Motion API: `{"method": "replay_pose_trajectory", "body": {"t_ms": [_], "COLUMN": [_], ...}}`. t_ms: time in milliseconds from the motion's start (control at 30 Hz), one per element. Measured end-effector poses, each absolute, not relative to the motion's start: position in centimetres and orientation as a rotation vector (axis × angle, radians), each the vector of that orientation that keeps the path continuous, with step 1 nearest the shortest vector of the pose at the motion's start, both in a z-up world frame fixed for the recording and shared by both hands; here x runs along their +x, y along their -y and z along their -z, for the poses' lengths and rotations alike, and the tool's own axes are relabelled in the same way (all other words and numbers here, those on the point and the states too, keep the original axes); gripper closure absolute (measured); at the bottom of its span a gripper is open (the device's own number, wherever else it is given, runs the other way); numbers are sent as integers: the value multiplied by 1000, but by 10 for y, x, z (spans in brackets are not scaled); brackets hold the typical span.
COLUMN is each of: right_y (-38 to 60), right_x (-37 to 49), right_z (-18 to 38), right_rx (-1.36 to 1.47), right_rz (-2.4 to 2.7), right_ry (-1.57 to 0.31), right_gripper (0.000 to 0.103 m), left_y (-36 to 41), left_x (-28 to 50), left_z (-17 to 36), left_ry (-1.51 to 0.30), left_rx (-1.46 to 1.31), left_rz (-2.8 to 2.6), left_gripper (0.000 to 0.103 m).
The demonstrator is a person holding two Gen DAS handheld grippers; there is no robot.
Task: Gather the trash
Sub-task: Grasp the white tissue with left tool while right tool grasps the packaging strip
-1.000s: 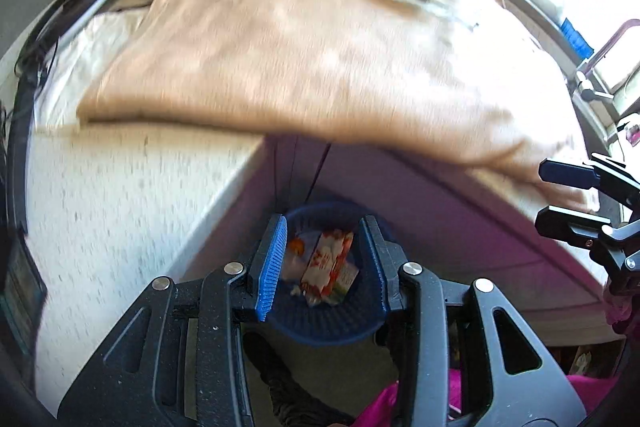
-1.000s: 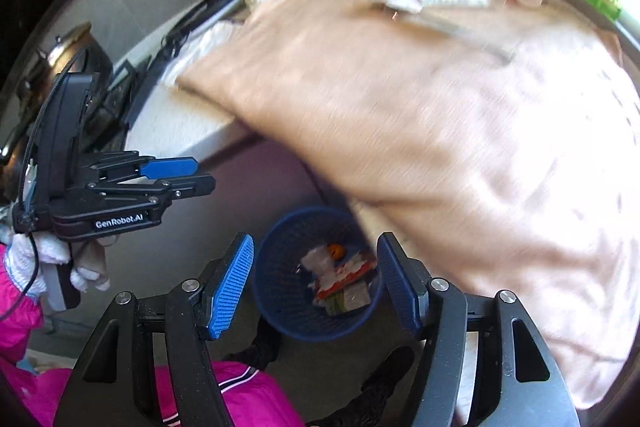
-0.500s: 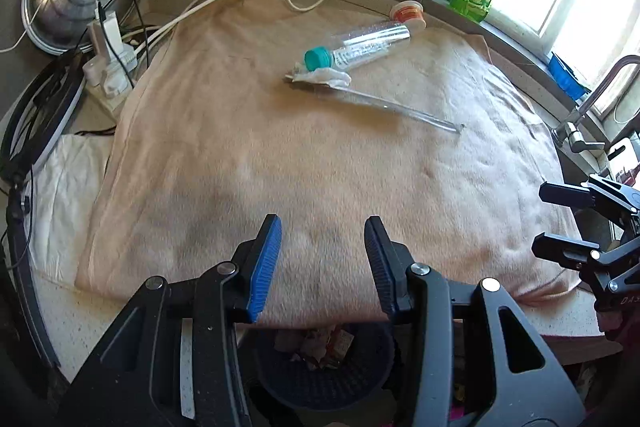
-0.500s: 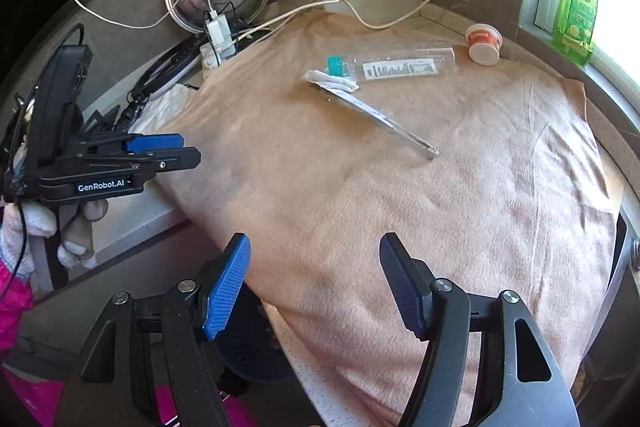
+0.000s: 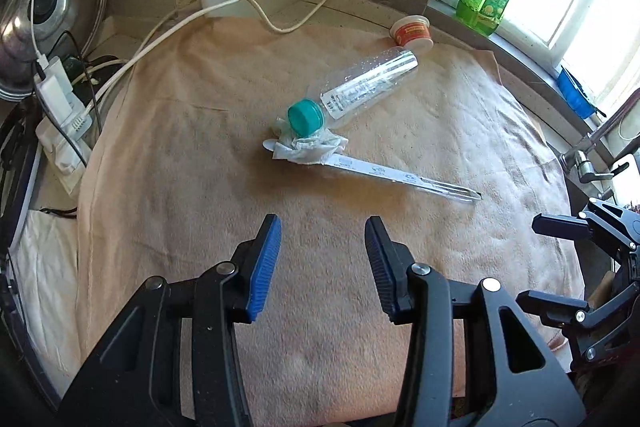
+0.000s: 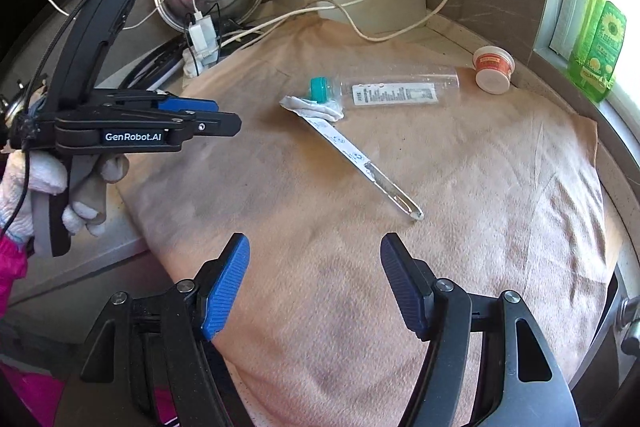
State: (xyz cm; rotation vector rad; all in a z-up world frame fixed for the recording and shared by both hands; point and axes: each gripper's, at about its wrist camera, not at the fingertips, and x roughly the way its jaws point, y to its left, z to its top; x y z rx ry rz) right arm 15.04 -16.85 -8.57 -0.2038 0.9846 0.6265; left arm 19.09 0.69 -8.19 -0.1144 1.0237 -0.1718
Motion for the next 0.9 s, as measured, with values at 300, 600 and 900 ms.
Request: {"method": "replay_pose_trajectory", "body": {"t_ms": [300, 600, 900], "right_y": [161, 144, 124], "right_x": [189, 221, 244], "right_z": [97, 114, 133], "right_rx": [-195, -214, -287], "right_rz": [-638, -651, -648], "right_ry": [-1020, -1060, -1083], "right_gripper": [36, 36, 36], "left_y": [1, 12, 9], "left_x": [242, 277, 297], "left_z": [95, 114, 130], "left_ry": [-1070, -1129, -1162], "left_rx": [-58, -19, -10], "left_rz": [176, 189, 173], "left_gripper": [58, 58, 58]}}
